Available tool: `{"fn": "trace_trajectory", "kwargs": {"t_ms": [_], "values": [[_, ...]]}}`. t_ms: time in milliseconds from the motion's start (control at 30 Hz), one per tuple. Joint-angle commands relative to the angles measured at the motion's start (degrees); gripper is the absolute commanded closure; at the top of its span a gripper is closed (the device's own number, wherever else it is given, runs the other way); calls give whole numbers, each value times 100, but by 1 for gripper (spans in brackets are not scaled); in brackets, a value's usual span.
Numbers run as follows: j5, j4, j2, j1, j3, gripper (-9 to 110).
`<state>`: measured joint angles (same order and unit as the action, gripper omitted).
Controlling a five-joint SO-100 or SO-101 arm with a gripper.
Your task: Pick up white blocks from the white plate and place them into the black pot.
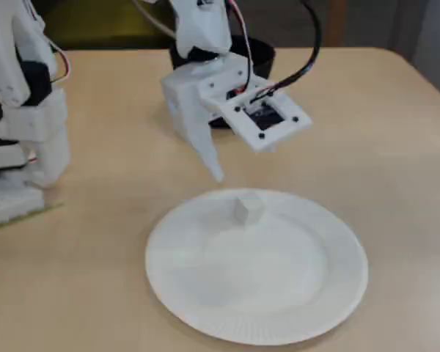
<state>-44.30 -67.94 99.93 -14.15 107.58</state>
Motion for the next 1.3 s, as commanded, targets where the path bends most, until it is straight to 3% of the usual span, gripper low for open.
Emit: {"fn": "trace_trajectory", "kwargs": {"t_ms": [0, 567, 967, 1267], "values": [[35, -9, -132, 53, -9, 69], [79, 765, -923, -185, -70, 77], [255, 1116, -1125, -281, -70, 104], [562, 1371, -466, -299, -132, 104]]}}
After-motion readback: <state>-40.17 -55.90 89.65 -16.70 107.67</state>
